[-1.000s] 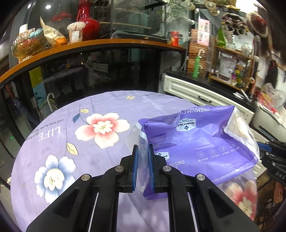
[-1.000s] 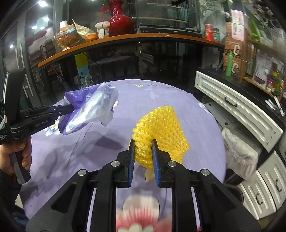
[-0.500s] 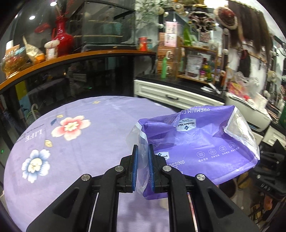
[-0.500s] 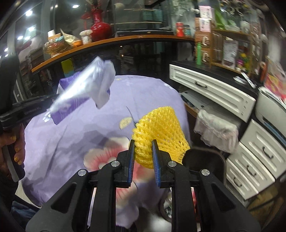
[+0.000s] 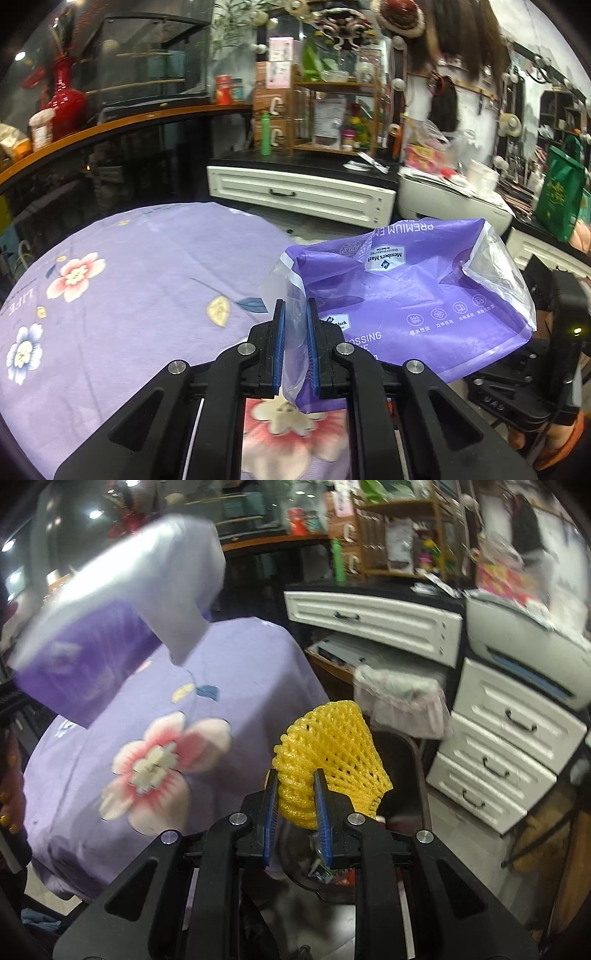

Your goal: Collect trash

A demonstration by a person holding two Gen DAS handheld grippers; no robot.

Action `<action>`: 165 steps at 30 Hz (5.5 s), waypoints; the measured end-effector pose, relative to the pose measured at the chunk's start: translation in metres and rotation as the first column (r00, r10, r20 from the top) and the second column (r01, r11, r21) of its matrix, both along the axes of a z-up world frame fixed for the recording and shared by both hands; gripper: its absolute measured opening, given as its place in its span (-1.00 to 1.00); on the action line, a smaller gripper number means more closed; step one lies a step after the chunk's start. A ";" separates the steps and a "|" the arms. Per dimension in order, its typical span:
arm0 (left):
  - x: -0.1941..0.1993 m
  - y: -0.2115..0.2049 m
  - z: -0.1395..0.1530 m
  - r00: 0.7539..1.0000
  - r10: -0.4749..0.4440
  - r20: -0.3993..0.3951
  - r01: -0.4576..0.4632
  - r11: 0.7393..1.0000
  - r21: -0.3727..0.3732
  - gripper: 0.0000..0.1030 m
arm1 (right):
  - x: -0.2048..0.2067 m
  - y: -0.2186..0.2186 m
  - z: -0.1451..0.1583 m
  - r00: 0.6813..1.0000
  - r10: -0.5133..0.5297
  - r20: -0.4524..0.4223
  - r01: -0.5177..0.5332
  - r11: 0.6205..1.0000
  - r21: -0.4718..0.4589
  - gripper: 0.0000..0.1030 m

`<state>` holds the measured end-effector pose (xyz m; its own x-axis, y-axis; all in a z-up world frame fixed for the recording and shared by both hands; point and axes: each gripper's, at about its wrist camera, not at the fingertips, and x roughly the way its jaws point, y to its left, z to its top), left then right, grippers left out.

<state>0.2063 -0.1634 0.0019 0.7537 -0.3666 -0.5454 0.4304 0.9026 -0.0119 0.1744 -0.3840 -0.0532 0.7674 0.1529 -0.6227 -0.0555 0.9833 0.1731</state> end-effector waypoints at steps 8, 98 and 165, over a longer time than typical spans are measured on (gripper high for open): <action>-0.004 -0.038 -0.015 0.997 -0.079 -0.024 0.080 0.996 0.040 -0.78 | 0.015 -0.023 -0.044 0.995 -0.041 -0.088 0.042 0.999 0.013 -0.62; -0.182 0.117 0.022 0.879 0.354 0.319 -0.352 0.934 -0.067 0.89 | -0.187 0.120 0.087 0.879 -0.149 0.453 0.217 0.971 -0.102 0.89; -0.212 0.125 0.020 0.874 0.364 0.323 -0.324 0.930 -0.174 0.89 | -0.197 0.132 0.073 0.890 -0.109 0.444 0.166 0.982 -0.092 0.89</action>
<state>-0.0057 -0.0383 0.0222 0.9754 -0.0923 -0.2003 0.0882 0.9957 -0.0292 -0.0228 -0.2516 0.0202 0.9730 -0.0299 -0.2287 0.0399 0.9984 0.0392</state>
